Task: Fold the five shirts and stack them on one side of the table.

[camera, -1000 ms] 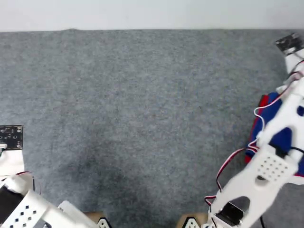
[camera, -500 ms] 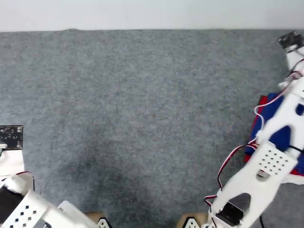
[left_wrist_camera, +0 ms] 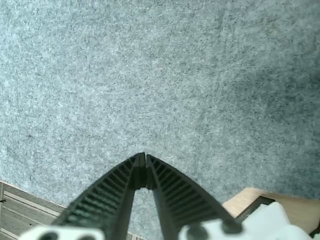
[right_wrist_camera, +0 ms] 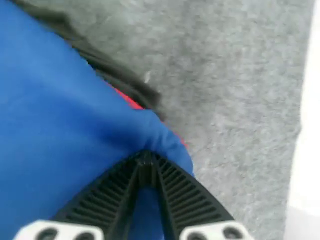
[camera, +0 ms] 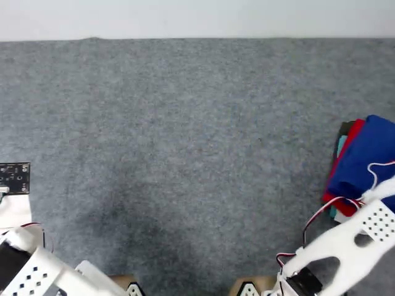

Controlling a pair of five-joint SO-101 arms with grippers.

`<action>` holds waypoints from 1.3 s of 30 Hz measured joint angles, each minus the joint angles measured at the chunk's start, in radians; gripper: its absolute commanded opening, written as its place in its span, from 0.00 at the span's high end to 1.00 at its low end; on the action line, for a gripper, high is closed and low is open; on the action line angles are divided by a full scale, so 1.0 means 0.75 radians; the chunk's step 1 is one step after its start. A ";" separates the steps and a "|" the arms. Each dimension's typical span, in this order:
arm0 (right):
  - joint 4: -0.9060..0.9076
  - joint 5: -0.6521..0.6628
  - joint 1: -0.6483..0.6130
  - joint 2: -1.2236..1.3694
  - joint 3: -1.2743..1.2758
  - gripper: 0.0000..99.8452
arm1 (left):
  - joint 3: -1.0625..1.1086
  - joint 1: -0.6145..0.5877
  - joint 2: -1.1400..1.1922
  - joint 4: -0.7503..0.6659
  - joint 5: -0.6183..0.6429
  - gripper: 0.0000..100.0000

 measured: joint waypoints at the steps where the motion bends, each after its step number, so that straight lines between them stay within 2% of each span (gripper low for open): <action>1: 0.006 0.000 0.000 0.000 -0.025 0.99 | 0.000 0.000 0.000 0.000 0.000 1.00; 8: 0.239 0.002 -0.035 0.004 -0.381 0.99 | 0.000 0.000 0.000 0.000 0.000 1.00; 15: 0.567 0.002 -0.059 -0.166 -0.401 0.99 | 0.000 0.000 0.000 0.000 0.000 1.00; 21: 0.589 -0.035 -0.059 -0.309 -0.356 0.99 | 0.000 0.000 0.000 0.016 0.000 1.00; 29: 0.589 -0.078 -0.065 -0.677 0.051 0.99 | -0.023 0.016 0.000 0.018 0.080 1.00; 34: 0.589 -0.174 -0.135 -1.025 0.501 0.99 | -0.061 0.162 0.000 0.018 0.110 1.00; 39: 0.589 -0.305 -0.241 -1.395 1.002 0.99 | -0.063 0.319 0.000 0.014 0.327 1.00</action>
